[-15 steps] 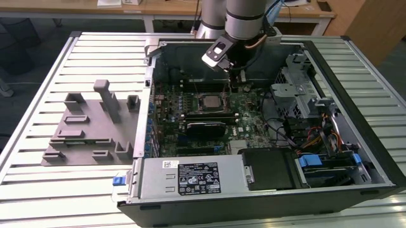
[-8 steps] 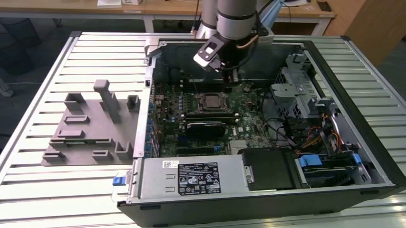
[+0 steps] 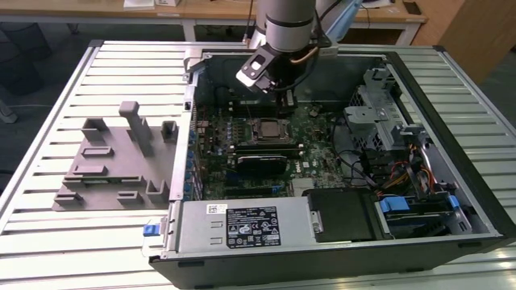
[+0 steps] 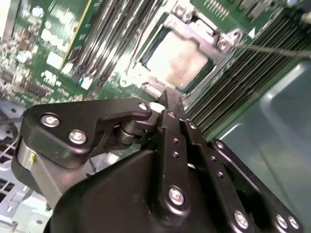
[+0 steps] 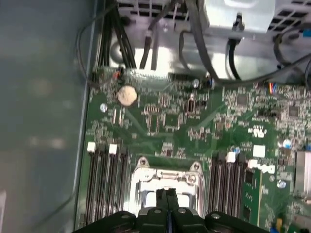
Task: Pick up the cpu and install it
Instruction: 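Close the cpu cover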
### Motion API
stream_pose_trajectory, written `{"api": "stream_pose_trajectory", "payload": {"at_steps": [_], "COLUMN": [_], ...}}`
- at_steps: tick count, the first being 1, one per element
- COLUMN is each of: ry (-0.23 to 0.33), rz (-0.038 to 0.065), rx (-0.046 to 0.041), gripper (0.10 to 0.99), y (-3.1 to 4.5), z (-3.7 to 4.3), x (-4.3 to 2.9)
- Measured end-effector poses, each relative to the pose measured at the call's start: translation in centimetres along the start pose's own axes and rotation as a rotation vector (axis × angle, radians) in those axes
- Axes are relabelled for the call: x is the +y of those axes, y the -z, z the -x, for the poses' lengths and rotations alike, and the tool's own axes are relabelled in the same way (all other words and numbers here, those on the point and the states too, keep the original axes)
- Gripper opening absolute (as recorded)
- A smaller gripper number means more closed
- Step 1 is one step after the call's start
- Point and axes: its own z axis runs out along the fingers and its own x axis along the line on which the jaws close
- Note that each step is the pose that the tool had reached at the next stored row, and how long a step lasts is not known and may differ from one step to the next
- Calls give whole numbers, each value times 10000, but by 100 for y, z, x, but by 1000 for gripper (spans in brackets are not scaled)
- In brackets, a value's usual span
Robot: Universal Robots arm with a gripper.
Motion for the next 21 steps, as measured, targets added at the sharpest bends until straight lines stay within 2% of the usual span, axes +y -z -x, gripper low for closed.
{"api": "stream_pose_trajectory", "payload": {"at_steps": [8,12,21], "ry": [1,-11,-50], "rz": [-71,-78,-80], "rx": [-32,-47,-63], "gripper": [106,106,106], "y": [-110,-137,-160], "z": [-13,-18,-16], "x": [-143,-217,-243]}}
